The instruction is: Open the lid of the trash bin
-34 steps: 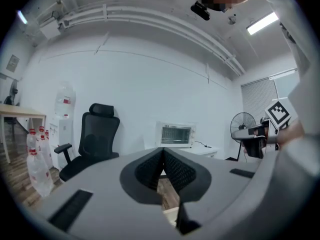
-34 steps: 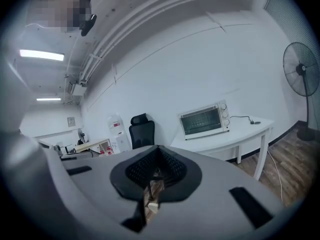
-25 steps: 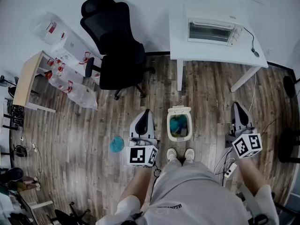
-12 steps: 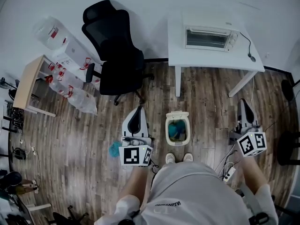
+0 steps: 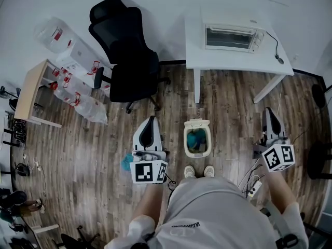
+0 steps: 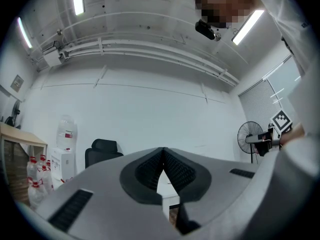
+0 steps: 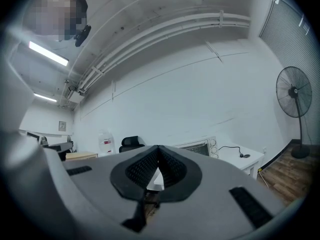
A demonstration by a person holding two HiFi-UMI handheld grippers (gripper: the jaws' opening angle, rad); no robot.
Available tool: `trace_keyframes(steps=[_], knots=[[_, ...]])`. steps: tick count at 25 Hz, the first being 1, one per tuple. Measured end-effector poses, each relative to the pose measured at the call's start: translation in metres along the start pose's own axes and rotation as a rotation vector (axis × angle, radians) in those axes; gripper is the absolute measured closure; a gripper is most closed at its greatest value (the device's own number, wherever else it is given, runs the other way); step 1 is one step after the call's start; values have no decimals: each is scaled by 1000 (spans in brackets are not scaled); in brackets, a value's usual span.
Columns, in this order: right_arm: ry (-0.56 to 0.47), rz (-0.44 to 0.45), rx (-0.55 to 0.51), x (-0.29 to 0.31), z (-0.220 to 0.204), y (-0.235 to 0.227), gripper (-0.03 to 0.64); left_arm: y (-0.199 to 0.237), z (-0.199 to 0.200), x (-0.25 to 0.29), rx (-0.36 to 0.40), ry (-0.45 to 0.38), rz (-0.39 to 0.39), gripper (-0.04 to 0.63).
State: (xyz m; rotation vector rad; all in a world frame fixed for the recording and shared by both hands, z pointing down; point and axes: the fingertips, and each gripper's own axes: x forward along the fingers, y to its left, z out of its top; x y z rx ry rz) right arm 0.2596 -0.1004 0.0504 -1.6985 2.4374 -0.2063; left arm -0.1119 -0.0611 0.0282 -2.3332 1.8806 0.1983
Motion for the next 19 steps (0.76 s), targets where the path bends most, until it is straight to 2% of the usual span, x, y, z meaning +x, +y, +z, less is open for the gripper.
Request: trace_keyframes(steps=[19], knots=[[26, -1, 0, -8, -10, 6, 601, -1, -9, -6, -10, 17, -10, 594]])
